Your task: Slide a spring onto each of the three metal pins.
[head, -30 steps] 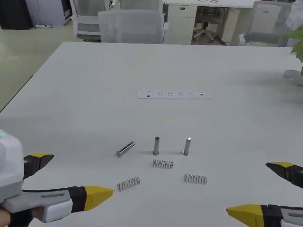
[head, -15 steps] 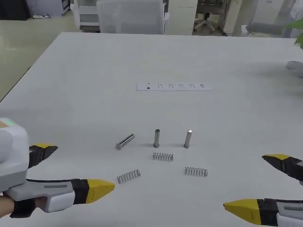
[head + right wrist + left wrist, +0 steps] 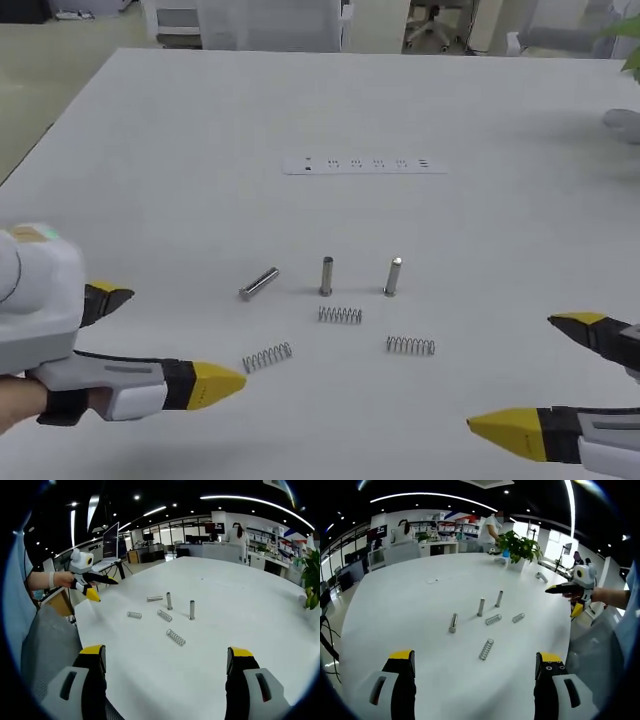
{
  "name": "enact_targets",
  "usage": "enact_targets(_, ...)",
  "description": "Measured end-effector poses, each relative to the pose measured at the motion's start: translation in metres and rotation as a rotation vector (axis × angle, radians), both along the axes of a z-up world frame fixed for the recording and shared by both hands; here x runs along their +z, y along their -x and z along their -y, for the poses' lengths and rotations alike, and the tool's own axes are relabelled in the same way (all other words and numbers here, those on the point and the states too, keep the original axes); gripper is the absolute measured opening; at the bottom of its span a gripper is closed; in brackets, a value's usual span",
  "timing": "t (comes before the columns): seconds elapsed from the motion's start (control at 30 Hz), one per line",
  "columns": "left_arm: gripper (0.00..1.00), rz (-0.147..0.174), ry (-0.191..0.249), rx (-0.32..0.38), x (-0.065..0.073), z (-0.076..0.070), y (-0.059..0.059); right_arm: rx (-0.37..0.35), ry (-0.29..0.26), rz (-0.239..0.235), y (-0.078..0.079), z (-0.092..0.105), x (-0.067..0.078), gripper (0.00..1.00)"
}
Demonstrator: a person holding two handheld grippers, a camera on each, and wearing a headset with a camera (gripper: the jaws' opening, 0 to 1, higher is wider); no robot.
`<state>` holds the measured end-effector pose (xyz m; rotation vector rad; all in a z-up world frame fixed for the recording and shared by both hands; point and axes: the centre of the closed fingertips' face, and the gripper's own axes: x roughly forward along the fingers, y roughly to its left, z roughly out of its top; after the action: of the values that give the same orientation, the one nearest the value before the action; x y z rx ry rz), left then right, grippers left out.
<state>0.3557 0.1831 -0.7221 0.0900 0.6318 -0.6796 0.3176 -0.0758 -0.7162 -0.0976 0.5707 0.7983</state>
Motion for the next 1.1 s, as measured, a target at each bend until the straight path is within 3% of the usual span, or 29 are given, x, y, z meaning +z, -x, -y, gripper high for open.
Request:
enact_targets(0.7, 0.97, -0.029, -0.081, -0.122, -0.014, 0.014, -0.032, 0.027, 0.016, -0.036, -0.005, -0.005, -0.017, 1.0)
enact_targets(1.1, 0.95, -0.042, -0.102, -0.168, -0.023, 0.027, -0.05, 0.016, 0.02, -0.044, -0.002, 0.0, -0.022, 1.0)
